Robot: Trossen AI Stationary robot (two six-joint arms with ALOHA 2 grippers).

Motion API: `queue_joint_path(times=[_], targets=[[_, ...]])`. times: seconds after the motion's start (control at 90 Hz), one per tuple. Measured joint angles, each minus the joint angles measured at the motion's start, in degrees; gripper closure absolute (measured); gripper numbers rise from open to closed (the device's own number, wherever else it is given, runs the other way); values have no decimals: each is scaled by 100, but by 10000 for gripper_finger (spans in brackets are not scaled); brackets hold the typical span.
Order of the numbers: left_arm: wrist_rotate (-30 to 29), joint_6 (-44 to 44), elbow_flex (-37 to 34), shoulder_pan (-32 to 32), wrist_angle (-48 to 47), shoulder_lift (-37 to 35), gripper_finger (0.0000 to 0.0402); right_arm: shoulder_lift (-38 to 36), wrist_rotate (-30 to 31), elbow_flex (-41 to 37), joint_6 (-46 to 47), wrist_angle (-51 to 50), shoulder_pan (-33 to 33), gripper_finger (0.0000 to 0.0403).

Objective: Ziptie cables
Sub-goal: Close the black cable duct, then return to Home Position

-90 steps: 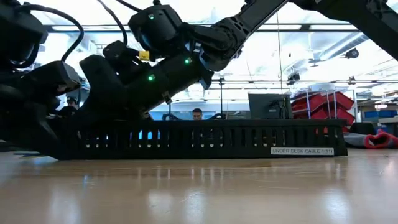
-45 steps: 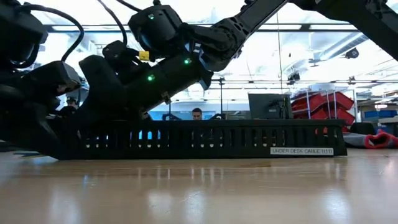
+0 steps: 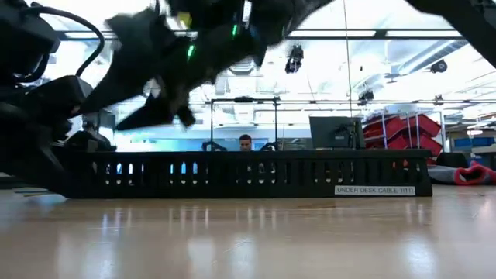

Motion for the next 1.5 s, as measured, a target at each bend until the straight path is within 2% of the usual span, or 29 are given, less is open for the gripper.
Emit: queue_joint_path(times=[0.1, 0.211, 0.344, 0.489, 0.6, 0.889, 1.033, 1.167, 1.244, 1.311, 1.367, 1.422, 1.5], targets=[[170, -525, 324, 0, -666, -553, 143, -648, 484, -18, -403, -1007, 170, 112], [348, -617, 827, -3, -1410, -1130, 157, -1435, 1293, -107, -687, -1783, 444, 130], [340, -581, 1423, -2, -2273, -1596, 176, -2198, 2313, -296, -832, -2303, 891, 151], [237, -373, 2036, -1, -2707, -1813, 194, -2870, 2888, -846, -839, -2435, 1364, 170], [239, -387, 2377, -2, -2579, -1841, 204, -3349, 3037, -1510, -822, -2178, 1648, 183], [197, 246, 3229, -4, -2038, -1691, 217, -5124, 3066, -4145, -708, -17, 1964, 211], [195, 437, 3669, -4, -2028, -1502, 215, -6098, 3111, -4944, 331, -476, 1964, 221], [170, 1542, 3799, -4, -1742, -1240, 209, -6730, 3049, -5367, 1060, -951, 1966, 221], [158, 1858, 3680, 46, -1068, -1045, 204, -7071, 3222, -5616, 965, -1089, 1977, 219], [213, 1928, 3553, 194, -283, -887, 201, -7464, 3685, -5891, 800, -1114, 1917, 218], [267, 2130, 3467, 370, 15, -836, 198, -7873, 3960, -6098, 722, -1098, 1765, 218], [294, 2199, 3399, 596, -34, -861, 196, -8393, 3921, -6339, 701, -1060, 1593, 219], [306, 2196, 3292, 1009, -135, -1030, 193, -9158, 3433, -6722, 549, -758, 1274, 221]])
